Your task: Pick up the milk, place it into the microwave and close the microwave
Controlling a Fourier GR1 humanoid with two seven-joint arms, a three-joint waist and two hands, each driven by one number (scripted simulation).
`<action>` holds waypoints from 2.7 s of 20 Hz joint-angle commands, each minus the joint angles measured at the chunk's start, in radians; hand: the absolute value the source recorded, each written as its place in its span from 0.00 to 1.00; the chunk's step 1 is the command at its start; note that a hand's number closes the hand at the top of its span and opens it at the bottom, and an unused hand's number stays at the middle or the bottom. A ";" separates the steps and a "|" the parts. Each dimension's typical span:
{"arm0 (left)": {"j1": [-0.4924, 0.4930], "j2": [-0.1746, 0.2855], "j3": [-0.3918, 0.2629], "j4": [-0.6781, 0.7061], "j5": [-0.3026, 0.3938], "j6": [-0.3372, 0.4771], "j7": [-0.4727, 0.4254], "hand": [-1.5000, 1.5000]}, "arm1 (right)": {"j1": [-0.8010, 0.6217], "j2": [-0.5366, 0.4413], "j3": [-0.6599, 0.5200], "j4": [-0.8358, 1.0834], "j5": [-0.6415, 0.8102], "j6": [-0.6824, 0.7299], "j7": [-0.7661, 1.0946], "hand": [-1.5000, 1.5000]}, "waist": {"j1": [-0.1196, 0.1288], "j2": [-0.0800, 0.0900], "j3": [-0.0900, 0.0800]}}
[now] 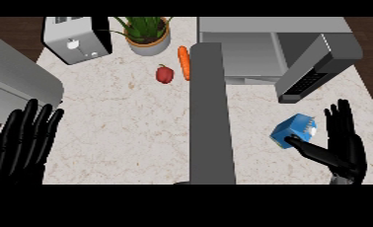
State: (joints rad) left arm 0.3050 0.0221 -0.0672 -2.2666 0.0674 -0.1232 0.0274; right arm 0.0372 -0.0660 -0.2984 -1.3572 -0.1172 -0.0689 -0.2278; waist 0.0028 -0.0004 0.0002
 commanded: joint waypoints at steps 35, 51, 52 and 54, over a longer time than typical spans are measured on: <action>0.023 0.013 0.057 -0.018 0.038 -0.014 0.000 0.00 | -0.075 -0.006 0.139 0.435 0.048 0.271 -0.661 1.00 | -0.007 -0.001 -0.001; 0.026 0.009 0.101 0.056 0.069 -0.063 -0.028 0.00 | -0.152 0.066 0.359 0.279 0.146 -0.073 -0.545 1.00 | 0.003 0.000 0.000; 0.047 0.022 0.120 0.025 0.083 -0.067 -0.012 0.00 | -0.221 0.066 0.372 0.313 0.135 -0.107 -0.542 1.00 | 0.008 0.000 0.000; 0.057 0.013 0.119 0.021 0.093 -0.074 -0.018 0.00 | -0.212 0.066 0.439 0.278 0.150 -0.185 -0.484 1.00 | 0.005 0.000 0.000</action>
State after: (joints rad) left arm 0.3463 0.0413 0.0467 -2.2485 0.1584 -0.1861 0.0210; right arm -0.1111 -0.0027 0.0681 -1.0779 0.0229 -0.1390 -0.7781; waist 0.0062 -0.0008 -0.0002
